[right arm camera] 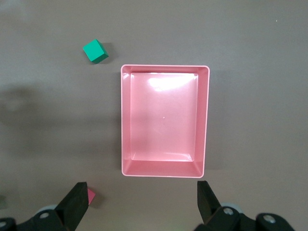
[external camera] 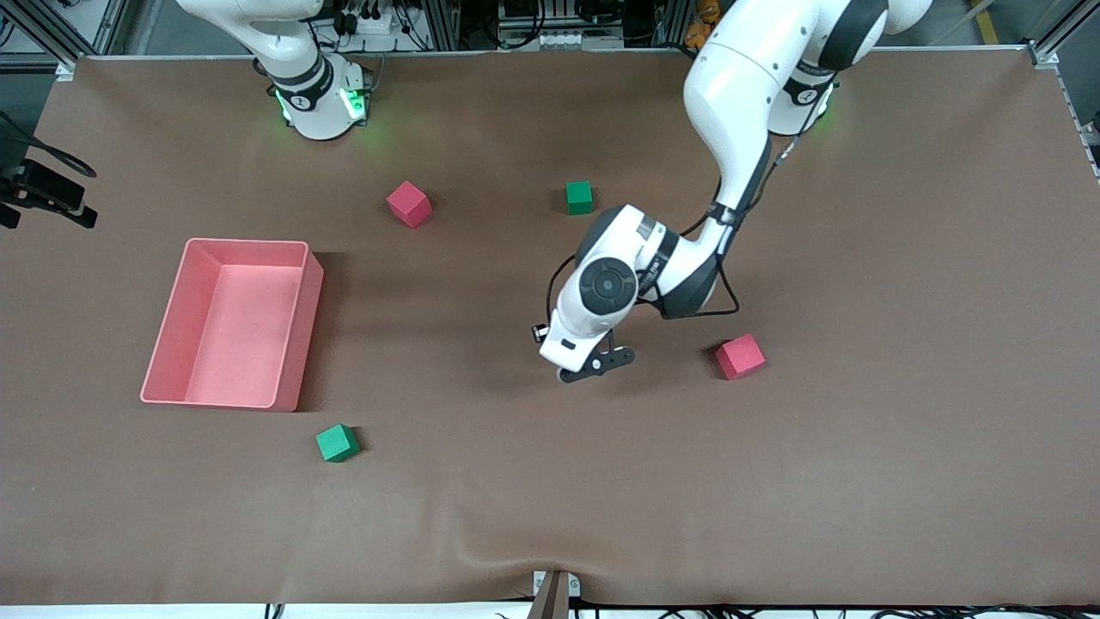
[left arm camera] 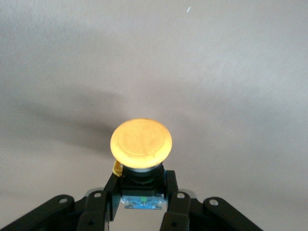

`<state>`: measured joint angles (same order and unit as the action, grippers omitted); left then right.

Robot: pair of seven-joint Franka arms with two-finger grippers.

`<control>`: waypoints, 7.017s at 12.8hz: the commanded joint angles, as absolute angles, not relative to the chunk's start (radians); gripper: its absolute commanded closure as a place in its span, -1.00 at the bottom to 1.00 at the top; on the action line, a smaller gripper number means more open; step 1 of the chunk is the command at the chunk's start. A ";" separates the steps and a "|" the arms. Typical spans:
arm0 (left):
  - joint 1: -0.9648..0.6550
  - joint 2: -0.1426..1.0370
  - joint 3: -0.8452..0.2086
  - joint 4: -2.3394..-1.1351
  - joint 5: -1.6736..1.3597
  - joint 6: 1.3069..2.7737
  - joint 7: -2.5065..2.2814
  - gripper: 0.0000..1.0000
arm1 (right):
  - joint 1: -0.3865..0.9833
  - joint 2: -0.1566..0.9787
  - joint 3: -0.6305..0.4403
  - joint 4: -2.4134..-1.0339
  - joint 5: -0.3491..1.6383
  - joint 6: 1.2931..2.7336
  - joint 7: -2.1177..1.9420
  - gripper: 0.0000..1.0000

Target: Place and upright button with both arms

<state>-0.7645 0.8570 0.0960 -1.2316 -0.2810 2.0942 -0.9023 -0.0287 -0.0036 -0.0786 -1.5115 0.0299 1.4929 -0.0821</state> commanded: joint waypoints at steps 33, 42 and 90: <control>-1.279 1.002 0.399 -1.266 0.557 2.227 -2.042 -1.00 | -0.014 0.008 -0.078 -1.497 0.044 1.488 -0.063 -1.00; -1.200 0.588 0.407 -1.266 0.163 1.959 -1.510 -1.00 | -0.014 0.008 -0.078 -1.497 0.044 1.489 -0.063 -1.00; -0.003 -0.035 -0.109 -1.503 0.002 1.442 -0.089 -1.00 | -0.006 0.008 -0.078 -1.497 0.044 1.488 -0.063 -1.00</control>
